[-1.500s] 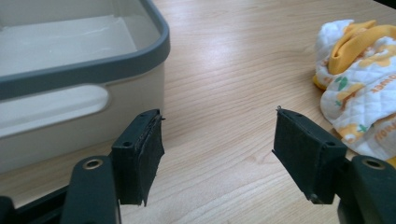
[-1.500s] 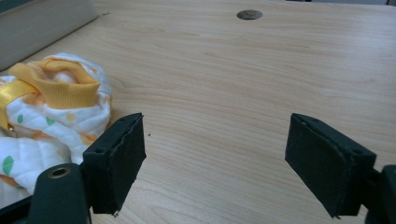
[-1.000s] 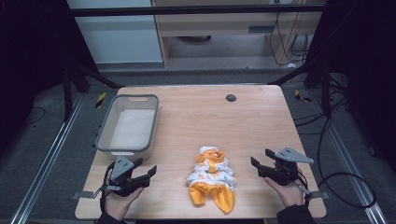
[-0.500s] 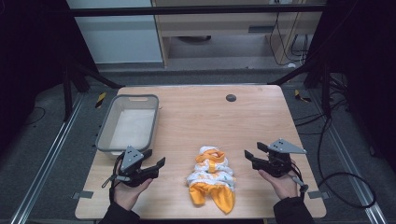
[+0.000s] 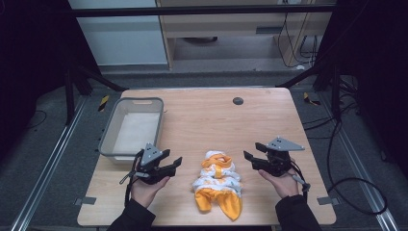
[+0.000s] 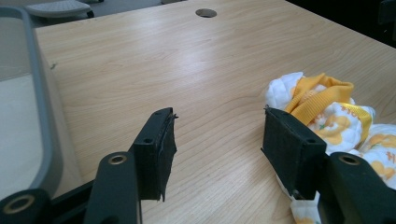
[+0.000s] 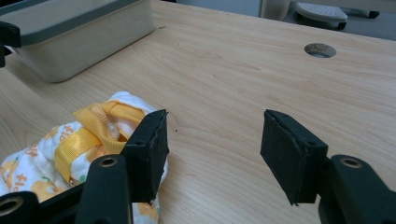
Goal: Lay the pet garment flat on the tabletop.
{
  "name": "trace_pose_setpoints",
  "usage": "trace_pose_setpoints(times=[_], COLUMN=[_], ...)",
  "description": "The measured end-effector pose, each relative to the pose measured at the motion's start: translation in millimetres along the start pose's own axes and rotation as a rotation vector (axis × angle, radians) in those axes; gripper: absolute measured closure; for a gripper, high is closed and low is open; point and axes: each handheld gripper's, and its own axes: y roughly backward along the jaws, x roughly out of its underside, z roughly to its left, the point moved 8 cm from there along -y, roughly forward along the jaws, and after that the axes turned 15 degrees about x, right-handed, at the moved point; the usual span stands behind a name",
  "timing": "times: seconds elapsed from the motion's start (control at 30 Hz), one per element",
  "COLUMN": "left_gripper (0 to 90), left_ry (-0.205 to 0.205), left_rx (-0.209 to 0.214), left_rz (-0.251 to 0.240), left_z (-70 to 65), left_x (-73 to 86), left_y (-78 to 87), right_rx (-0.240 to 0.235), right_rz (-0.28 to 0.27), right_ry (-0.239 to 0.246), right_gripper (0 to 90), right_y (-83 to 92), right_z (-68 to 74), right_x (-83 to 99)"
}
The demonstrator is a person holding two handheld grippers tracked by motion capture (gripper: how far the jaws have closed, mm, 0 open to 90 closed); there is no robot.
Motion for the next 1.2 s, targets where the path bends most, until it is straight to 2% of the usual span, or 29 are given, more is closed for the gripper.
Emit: trace_pose_setpoints(times=[0.4, 0.63, 1.2], left_gripper=[44.9, 45.5, 47.7], left_ry=[0.001, -0.014, -0.017], left_rx=[0.036, 0.064, 0.113], left_rz=[0.042, 0.089, 0.139], left_z=[-6.4, -14.9, -26.3], left_x=[3.1, 10.2, 16.5], left_y=[-26.3, -41.5, -69.6], right_rx=[-0.03, -0.058, -0.109], right_rz=[0.04, 0.061, 0.114], right_ry=[0.035, 0.059, 0.115], right_gripper=[43.7, 45.7, 49.9], right_y=[-12.1, -12.7, -24.1], right_z=[8.9, 14.8, 33.5], right_x=[14.6, 21.9, 36.8])
